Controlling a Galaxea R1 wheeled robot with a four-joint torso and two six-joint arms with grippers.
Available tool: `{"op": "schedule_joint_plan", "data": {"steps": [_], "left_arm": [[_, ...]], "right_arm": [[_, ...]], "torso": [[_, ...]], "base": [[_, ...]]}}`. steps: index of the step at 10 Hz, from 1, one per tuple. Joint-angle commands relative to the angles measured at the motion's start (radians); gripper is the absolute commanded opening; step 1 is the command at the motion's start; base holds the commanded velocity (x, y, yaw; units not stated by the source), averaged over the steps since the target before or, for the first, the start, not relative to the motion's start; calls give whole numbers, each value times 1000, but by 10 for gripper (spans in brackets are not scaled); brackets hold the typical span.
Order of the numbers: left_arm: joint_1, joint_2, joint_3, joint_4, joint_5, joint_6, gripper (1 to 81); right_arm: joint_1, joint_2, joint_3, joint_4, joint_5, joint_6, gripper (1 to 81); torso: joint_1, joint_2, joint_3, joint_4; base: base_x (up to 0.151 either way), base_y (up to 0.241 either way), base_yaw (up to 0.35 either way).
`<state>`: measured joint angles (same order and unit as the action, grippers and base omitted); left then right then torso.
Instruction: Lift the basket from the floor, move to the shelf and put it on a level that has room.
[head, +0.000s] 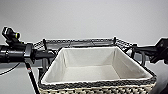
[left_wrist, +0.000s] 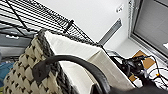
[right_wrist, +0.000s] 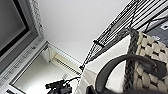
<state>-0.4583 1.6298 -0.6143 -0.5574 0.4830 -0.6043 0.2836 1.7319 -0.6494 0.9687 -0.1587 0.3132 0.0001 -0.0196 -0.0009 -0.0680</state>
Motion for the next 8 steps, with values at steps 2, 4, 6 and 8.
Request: {"op": "schedule_joint_plan", "data": {"steps": [2,4,6,8], "left_arm": [[-159,41,-93,-35,-1,9,10],[-182,69,-125,-50,-1,9,10],[-219,105,-165,-76,-1,9,10],[-248,131,-186,-98,40,8,10]], "right_arm": [[171,50,-102,7,-27,40,10],[208,85,-133,7,-42,64,10],[214,108,-160,5,-44,70,10],[231,114,-174,5,-45,83,10]], "torso": [[0,0,0,0],[0,0,0,0],[0,0,0,0],[0,0,0,0]], "base": [[0,0,0],[0,0,0],[0,0,0],[0,0,0]]}}
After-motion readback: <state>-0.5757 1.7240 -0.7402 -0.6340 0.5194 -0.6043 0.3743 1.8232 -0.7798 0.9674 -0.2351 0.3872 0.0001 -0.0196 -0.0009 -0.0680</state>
